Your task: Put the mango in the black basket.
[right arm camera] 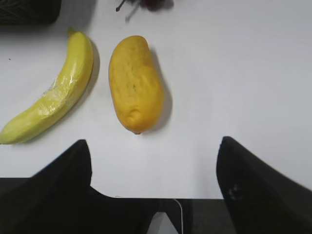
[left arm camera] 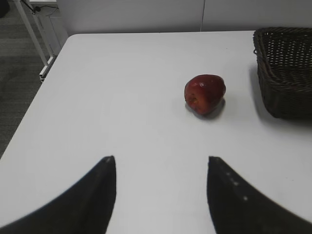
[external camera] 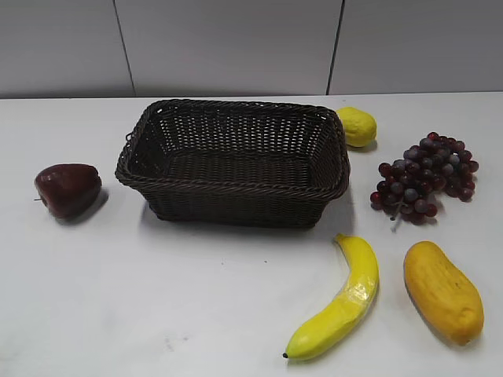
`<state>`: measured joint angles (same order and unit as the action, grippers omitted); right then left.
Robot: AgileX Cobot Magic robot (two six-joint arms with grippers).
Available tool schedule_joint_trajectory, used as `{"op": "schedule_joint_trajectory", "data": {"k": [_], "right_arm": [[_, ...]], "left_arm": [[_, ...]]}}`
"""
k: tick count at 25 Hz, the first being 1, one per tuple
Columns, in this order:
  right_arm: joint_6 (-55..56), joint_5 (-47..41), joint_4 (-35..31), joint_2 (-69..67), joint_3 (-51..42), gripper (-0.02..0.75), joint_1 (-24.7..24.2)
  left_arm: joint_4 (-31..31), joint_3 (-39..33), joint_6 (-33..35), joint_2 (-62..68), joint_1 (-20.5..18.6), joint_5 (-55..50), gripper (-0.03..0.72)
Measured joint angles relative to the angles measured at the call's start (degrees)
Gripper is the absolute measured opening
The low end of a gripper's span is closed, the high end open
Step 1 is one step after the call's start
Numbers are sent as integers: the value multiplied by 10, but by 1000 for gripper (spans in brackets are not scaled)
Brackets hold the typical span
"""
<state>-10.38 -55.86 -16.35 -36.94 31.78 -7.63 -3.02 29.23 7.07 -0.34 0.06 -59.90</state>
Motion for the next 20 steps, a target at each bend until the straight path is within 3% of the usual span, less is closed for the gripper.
{"op": "schedule_joint_trajectory", "data": {"k": [10, 15, 20], "right_arm": [[-27, 8, -26, -243, 54, 587, 23], [-24, 52, -22, -342, 54, 587, 96], [35, 119, 30, -431, 54, 587, 176]], "left_arm": [[0, 0, 0, 0, 0, 0, 450], [0, 0, 0, 0, 0, 0, 450], [0, 0, 0, 0, 0, 0, 450]]}}
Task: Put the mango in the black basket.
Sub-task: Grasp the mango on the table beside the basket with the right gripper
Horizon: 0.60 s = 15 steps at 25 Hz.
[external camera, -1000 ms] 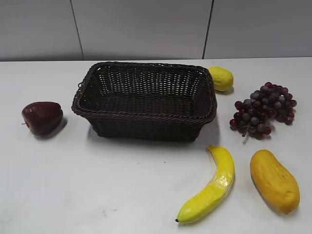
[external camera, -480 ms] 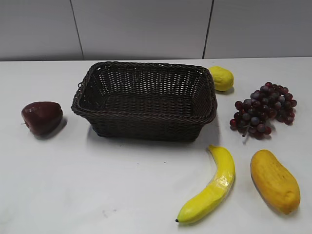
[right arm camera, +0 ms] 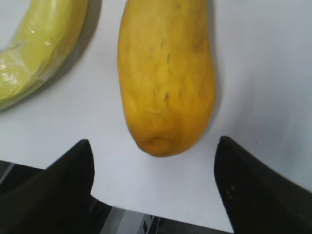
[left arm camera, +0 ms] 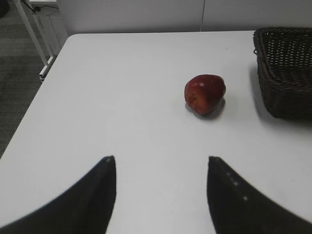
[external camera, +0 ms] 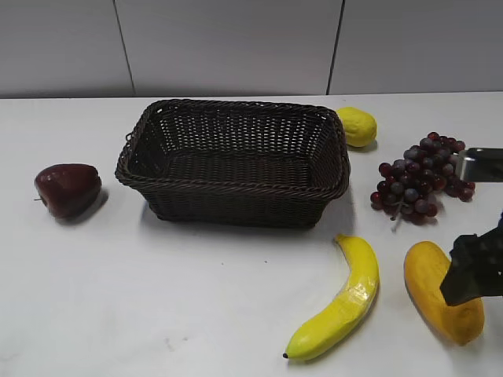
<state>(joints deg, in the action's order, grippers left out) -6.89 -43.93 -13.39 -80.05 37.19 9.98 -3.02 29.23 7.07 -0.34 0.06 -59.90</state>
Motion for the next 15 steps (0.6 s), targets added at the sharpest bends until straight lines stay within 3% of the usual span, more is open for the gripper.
{"op": "schedule_joint_trajectory", "data": {"k": [5, 15], "right_arm": [[46, 34, 45, -80, 21, 587, 28], [64, 14, 51, -215, 102, 587, 28]], "left_arm": [[0, 0, 0, 0, 0, 0, 450], [0, 0, 0, 0, 0, 0, 450]]}}
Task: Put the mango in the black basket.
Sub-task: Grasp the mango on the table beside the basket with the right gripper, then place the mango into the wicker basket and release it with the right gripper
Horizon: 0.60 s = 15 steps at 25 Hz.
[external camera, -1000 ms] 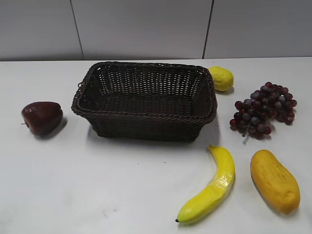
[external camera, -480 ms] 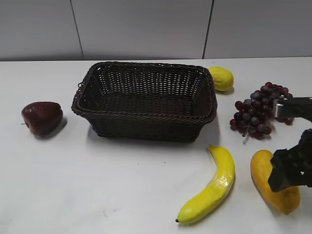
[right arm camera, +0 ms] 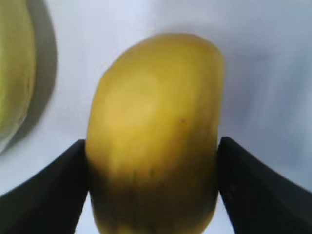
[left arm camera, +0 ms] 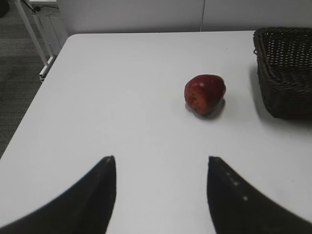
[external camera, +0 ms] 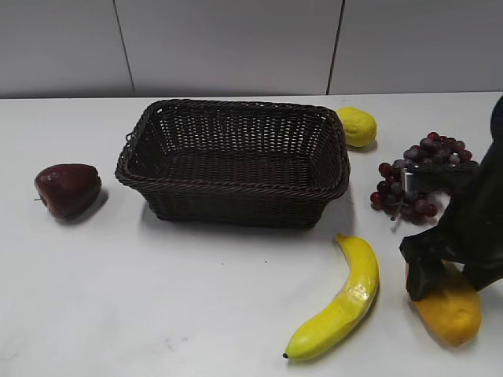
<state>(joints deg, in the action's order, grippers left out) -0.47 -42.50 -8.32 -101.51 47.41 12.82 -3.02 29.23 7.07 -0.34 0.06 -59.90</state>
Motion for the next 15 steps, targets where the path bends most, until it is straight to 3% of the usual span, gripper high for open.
{"op": "schedule_joint_trajectory", "data": {"k": [9, 15], "right_arm": [[5, -70, 1, -25, 39, 569, 1], [0, -199, 12, -21, 175, 569, 2]], "left_arm": [[0, 0, 0, 0, 0, 0, 450], [0, 0, 0, 0, 0, 0, 450]]}}
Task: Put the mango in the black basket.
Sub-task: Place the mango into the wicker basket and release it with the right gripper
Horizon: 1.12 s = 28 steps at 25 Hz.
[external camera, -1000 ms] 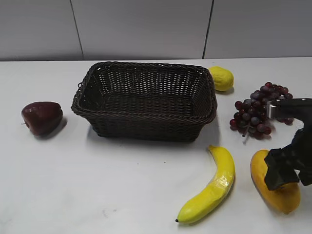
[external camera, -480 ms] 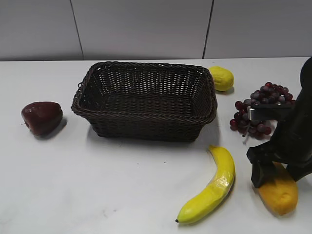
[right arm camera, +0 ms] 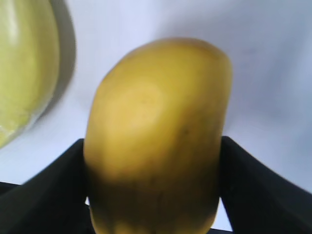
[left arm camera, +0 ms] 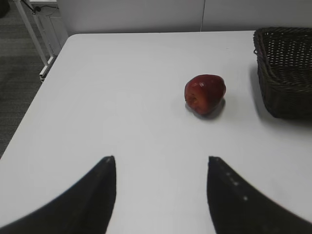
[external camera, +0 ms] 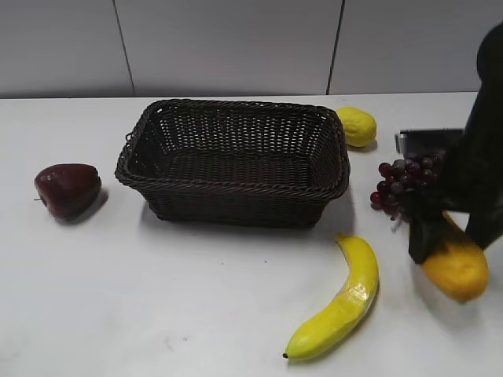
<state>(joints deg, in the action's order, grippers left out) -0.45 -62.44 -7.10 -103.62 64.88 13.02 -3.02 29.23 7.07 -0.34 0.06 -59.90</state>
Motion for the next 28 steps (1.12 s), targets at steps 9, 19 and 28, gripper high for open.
{"op": "schedule_joint_trajectory", "data": {"k": [9, 19, 28], "right_arm": [[-71, -68, 82, -58, 350, 569, 70], [-314, -69, 41, -222, 571, 569, 173], [-612, -22, 84, -296, 576, 569, 244]], "left_arm": [[0, 0, 0, 0, 0, 0, 450], [0, 0, 0, 0, 0, 0, 450], [0, 0, 0, 0, 0, 0, 450]]}}
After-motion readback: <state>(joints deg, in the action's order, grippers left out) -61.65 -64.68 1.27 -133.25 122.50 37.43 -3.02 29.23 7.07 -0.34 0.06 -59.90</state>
